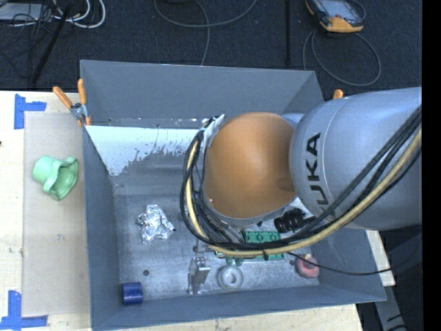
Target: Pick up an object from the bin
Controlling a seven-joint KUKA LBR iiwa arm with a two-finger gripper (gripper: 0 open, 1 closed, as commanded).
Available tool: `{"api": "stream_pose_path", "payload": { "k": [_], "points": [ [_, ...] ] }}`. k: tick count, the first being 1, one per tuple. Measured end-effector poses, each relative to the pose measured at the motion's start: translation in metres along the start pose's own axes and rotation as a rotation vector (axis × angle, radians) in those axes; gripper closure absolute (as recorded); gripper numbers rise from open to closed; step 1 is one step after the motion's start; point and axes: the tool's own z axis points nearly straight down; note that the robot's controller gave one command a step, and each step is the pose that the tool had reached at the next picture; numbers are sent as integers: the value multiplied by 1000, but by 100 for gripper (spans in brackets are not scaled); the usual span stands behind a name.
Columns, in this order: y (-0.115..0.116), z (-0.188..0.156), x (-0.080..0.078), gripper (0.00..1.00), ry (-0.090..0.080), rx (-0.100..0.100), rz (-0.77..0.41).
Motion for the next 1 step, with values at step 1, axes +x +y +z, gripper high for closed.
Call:
{"api": "stream_pose_path", "payload": {
  "k": [1],
  "points": [
    [15,151,-89,0,-17,-3,-176]
  ]
}}
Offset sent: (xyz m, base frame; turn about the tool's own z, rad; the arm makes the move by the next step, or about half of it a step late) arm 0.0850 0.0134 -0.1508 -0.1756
